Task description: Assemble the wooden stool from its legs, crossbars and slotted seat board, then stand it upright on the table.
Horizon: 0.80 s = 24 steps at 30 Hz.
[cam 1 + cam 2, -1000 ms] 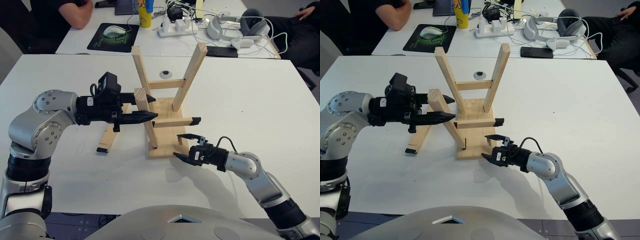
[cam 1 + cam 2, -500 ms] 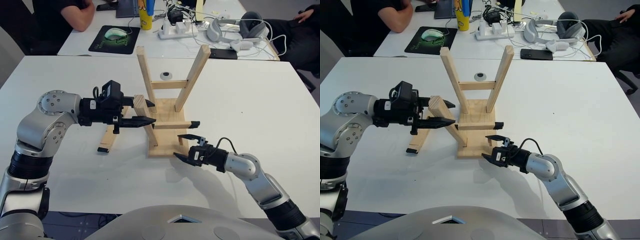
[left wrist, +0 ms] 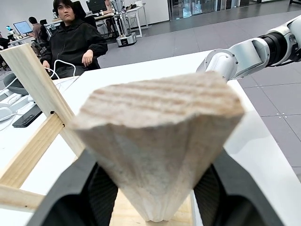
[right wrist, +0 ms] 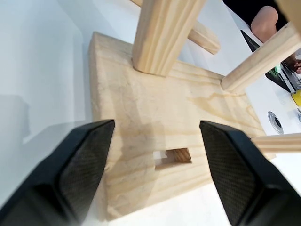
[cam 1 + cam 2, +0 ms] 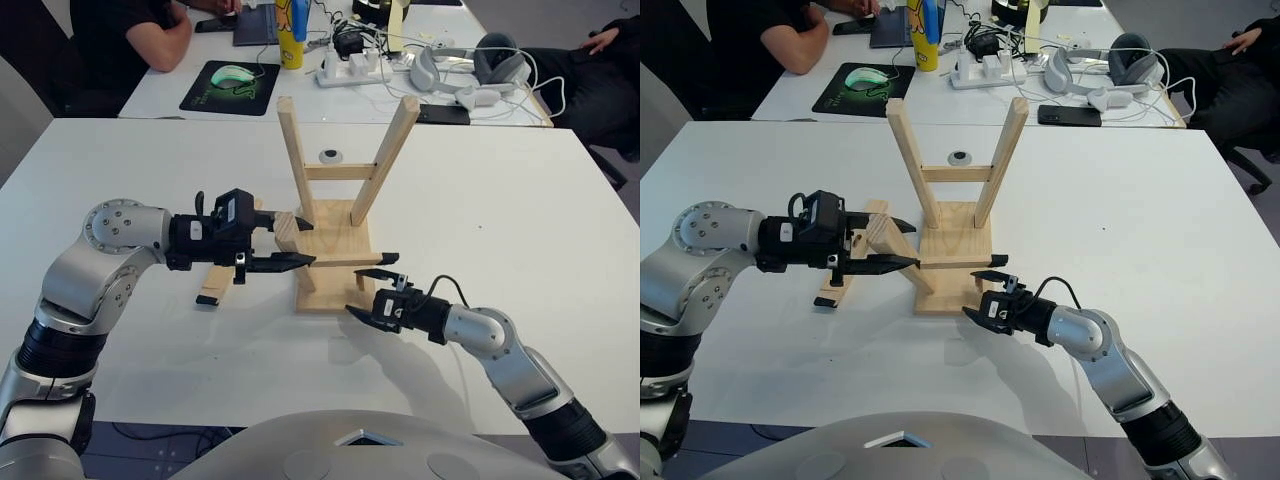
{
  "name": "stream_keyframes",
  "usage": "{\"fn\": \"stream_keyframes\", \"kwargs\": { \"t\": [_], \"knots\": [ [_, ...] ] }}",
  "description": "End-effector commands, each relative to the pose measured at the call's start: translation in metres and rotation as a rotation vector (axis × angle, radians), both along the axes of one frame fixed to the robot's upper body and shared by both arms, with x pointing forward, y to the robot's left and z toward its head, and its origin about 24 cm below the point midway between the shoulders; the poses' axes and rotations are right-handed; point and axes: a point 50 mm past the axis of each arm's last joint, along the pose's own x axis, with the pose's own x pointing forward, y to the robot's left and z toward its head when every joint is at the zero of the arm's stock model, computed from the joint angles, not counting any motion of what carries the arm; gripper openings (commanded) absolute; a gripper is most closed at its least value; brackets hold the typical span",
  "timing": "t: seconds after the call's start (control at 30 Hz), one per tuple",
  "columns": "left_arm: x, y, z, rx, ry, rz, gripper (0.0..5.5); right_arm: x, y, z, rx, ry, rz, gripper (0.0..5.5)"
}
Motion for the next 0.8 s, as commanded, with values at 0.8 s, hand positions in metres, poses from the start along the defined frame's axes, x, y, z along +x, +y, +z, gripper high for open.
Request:
{"fn": "stream_keyframes", "kwargs": {
  "t": [0.8],
  "knots": [
    [0.025, 0.019, -0.019, -0.124, 0.115, 0.208, 2.89, -0.02, -0.005, -0.037, -0.105, 0.245, -0.013, 3.37]
  ]
}}
